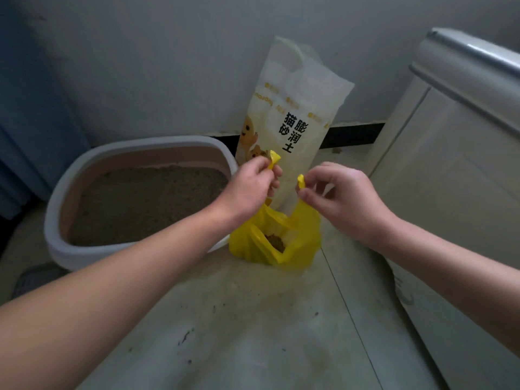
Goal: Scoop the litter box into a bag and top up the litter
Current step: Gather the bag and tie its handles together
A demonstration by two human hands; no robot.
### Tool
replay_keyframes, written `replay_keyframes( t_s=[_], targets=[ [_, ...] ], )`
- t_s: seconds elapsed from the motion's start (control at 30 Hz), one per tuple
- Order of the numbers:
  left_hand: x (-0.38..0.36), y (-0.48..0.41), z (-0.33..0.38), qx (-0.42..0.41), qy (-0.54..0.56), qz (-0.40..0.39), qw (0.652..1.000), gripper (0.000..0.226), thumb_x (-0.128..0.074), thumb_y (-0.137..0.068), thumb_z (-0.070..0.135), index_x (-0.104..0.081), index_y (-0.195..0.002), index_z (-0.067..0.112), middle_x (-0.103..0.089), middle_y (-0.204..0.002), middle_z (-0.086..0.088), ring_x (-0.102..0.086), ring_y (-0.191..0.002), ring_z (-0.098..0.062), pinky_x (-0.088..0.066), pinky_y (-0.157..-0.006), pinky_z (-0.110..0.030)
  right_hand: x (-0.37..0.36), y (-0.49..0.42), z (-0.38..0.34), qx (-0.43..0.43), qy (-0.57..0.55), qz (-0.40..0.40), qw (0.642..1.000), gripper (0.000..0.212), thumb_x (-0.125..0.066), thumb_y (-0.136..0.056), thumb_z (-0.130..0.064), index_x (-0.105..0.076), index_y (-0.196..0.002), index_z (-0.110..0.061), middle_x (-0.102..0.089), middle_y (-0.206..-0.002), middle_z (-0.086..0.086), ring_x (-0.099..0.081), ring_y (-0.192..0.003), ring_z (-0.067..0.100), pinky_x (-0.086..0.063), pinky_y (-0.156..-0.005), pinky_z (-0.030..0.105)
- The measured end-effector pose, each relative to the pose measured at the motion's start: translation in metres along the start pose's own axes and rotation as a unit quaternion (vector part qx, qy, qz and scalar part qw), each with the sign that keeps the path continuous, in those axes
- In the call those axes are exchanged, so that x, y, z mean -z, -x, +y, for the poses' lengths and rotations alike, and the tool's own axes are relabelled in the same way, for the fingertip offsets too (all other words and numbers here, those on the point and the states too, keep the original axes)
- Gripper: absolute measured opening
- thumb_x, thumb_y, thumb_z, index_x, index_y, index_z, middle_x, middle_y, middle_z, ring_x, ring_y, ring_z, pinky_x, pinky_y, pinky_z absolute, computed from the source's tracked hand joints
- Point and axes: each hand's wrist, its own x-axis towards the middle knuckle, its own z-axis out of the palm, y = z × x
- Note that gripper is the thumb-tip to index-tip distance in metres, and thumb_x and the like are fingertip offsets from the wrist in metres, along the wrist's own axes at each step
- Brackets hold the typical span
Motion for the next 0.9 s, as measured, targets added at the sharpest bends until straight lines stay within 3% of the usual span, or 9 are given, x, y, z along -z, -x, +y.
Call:
replay_keyframes(
  t_s=[0.1,0.17,0.27,0.4,0.57,0.67,0.77,0.9],
  targets=[
    [-0.001,0.004,-0.007,-0.057,-0.094,-0.043,0.993,0.014,-0.048,-0.094,0.012,-0.055,-0.102,0.021,-0.065,-0.085,0.006,-0.063,-0.084,-0.025,-0.056,-0.081,-0.049,-0.001,0.002,0.002,0.139,0.123,-0.006,0.983,0.012,-0.073,-0.089,-0.030,-0.071,-0.092,-0.018,-0.058,-0.122,0.002,-0.055,-0.112,0.023,-0.049,-0.089,0.037],
    [-0.003,0.008,-0.005,-0.085,-0.128,-0.080,0.985,0.014,-0.051,-0.090,0.019,-0.052,-0.103,0.024,-0.064,-0.088,0.001,-0.063,-0.087,-0.029,-0.054,-0.078,-0.055,-0.002,-0.001,-0.001,0.174,0.147,-0.015,0.974,0.014,-0.070,-0.092,-0.028,-0.068,-0.094,-0.015,-0.056,-0.131,0.004,-0.053,-0.118,0.024,-0.049,-0.092,0.035],
    [-0.008,0.012,-0.004,-0.089,-0.153,-0.114,0.978,0.027,-0.055,-0.082,0.021,-0.051,-0.108,0.027,-0.065,-0.091,-0.001,-0.065,-0.089,-0.024,-0.054,-0.077,-0.053,-0.006,-0.004,-0.001,0.165,0.130,-0.008,0.978,0.014,-0.065,-0.095,-0.025,-0.062,-0.096,-0.011,-0.059,-0.122,0.001,-0.059,-0.100,0.018,-0.052,-0.080,0.035],
    [-0.013,0.015,-0.010,-0.082,-0.180,-0.119,0.973,0.026,-0.063,-0.082,0.020,-0.046,-0.099,0.030,-0.067,-0.087,-0.003,-0.062,-0.080,-0.024,-0.052,-0.073,-0.053,-0.012,-0.001,0.003,0.133,0.115,0.003,0.984,0.015,-0.060,-0.096,-0.026,-0.055,-0.097,-0.012,-0.056,-0.095,-0.003,-0.050,-0.072,0.006,-0.049,-0.065,0.034],
    [-0.018,0.015,-0.022,-0.099,-0.150,-0.084,0.980,0.027,-0.064,-0.091,0.022,-0.041,-0.106,0.020,-0.067,-0.087,-0.004,-0.052,-0.068,-0.014,-0.047,-0.068,-0.042,-0.023,0.002,0.010,0.140,0.166,-0.007,0.976,0.013,-0.061,-0.095,-0.025,-0.053,-0.094,-0.014,-0.047,-0.085,-0.010,-0.038,-0.071,0.010,-0.042,-0.059,0.031],
    [-0.013,0.015,-0.033,-0.154,-0.162,-0.037,0.974,0.023,-0.065,-0.089,0.015,-0.044,-0.099,0.019,-0.057,-0.082,0.000,-0.053,-0.073,-0.024,-0.047,-0.068,-0.045,-0.021,0.000,0.017,0.093,0.111,0.019,0.989,0.015,-0.065,-0.093,-0.025,-0.053,-0.092,-0.017,-0.046,-0.077,-0.013,-0.040,-0.064,0.008,-0.038,-0.060,0.026],
    [-0.006,0.012,-0.047,-0.256,-0.313,0.004,0.914,0.013,-0.061,-0.082,0.008,-0.061,-0.090,0.019,-0.057,-0.084,0.004,-0.056,-0.075,-0.025,-0.046,-0.069,-0.045,-0.020,-0.003,0.024,-0.008,0.039,0.057,0.998,0.013,-0.064,-0.093,-0.029,-0.052,-0.090,-0.025,-0.051,-0.064,-0.012,-0.047,-0.058,0.008,-0.037,-0.056,0.029],
    [-0.011,0.011,-0.059,-0.287,-0.432,0.053,0.853,0.033,-0.060,-0.079,0.009,-0.075,-0.105,0.021,-0.063,-0.092,-0.001,-0.061,-0.084,-0.028,-0.039,-0.068,-0.038,-0.026,-0.009,0.026,-0.137,0.029,0.013,0.990,0.011,-0.061,-0.094,-0.031,-0.065,-0.085,-0.026,-0.058,-0.059,-0.006,-0.050,-0.056,0.012,-0.037,-0.052,0.028]
  ],
)
